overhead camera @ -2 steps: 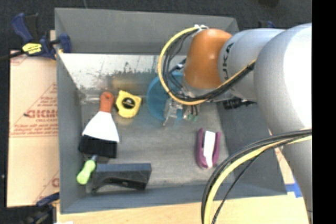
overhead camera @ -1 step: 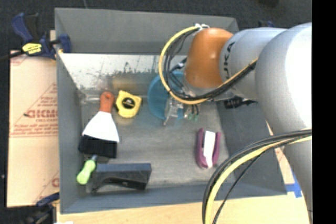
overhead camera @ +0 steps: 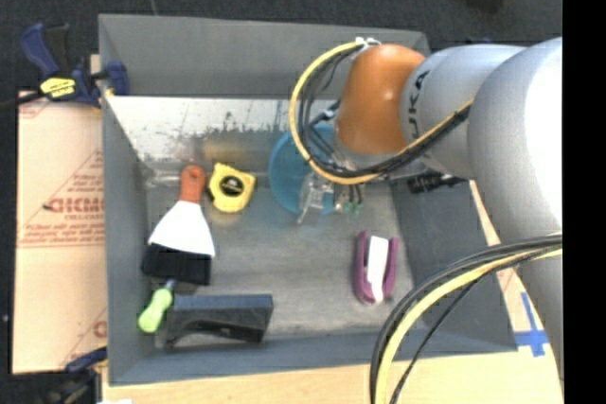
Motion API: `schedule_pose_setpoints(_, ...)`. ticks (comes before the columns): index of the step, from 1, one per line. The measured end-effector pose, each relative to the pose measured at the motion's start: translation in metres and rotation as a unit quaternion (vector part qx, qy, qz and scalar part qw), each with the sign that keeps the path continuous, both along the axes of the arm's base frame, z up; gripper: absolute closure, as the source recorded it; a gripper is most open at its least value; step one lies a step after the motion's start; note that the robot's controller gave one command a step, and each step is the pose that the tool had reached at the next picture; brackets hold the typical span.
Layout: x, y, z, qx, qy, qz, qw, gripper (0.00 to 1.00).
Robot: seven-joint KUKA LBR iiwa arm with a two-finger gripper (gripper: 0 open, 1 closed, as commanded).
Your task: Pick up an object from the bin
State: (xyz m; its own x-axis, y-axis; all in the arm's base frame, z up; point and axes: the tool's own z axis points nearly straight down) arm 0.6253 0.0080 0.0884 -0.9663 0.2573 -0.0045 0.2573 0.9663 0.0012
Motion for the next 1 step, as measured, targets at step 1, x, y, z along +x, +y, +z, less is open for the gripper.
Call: schedule_pose_setpoints(1,0.0013,-0.0002,0.0153,0.000,-0.0022,0.001,1.0000,1.00)
